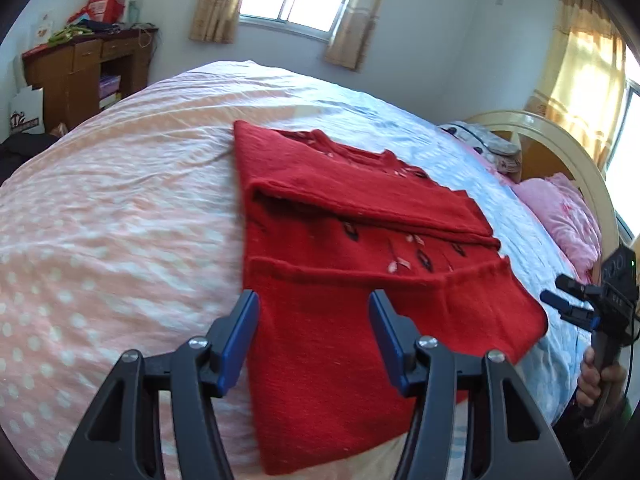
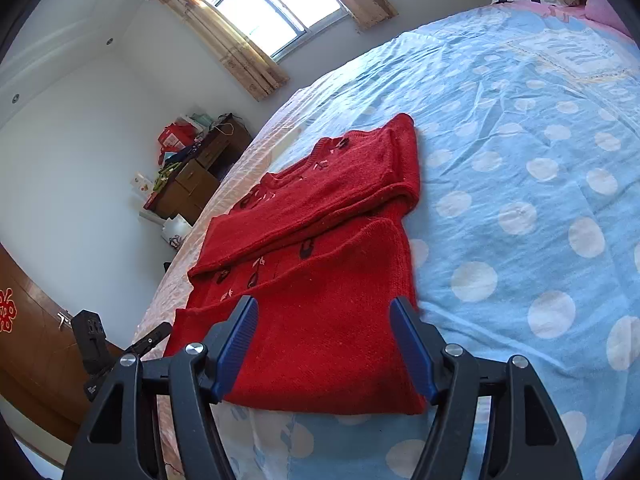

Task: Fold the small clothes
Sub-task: 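Open both tools and release the folded hem onto the sweater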

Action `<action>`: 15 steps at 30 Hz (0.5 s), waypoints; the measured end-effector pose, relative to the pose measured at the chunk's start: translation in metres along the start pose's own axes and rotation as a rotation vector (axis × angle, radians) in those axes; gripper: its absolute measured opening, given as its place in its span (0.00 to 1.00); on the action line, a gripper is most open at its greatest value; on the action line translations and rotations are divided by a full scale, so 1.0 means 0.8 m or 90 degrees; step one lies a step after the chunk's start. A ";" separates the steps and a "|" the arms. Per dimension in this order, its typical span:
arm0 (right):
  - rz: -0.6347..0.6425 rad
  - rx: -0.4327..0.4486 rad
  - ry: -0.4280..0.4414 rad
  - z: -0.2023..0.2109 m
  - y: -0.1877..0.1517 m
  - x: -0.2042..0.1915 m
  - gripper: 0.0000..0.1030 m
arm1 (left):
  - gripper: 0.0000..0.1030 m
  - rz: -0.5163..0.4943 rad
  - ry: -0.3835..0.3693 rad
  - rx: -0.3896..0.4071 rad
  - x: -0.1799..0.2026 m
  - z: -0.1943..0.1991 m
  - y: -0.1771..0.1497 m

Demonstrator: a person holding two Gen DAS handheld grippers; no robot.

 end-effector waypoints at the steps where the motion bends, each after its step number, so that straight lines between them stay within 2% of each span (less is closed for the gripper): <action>1: -0.002 -0.002 0.000 -0.001 -0.001 0.001 0.67 | 0.57 0.010 0.001 -0.006 -0.004 -0.003 0.000; 9: -0.013 -0.011 0.002 -0.004 -0.007 0.009 0.67 | 0.57 0.032 0.016 -0.038 -0.009 -0.026 -0.009; 10: -0.012 -0.011 0.002 -0.004 -0.007 0.008 0.67 | 0.52 0.029 0.018 -0.032 -0.007 -0.024 -0.009; 11: -0.011 -0.011 0.001 -0.003 -0.007 0.008 0.67 | 0.40 0.025 0.021 -0.024 -0.005 -0.021 -0.008; 12: -0.010 -0.011 0.000 -0.003 -0.007 0.008 0.67 | 0.36 0.019 0.029 -0.014 -0.002 -0.017 -0.007; 15: -0.014 -0.012 0.001 -0.004 -0.006 0.010 0.67 | 0.35 0.003 0.040 -0.003 0.004 -0.015 -0.006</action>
Point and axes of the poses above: each gripper's, at about its wrist camera, not at the fingertips, and z roughly against the way its jaws point, x to its right, y to its top, the point moved 10 cm from there along -z, roughly the way its jaws point, and after that the axes turned 10 degrees about -x, right-handed, at the moved point
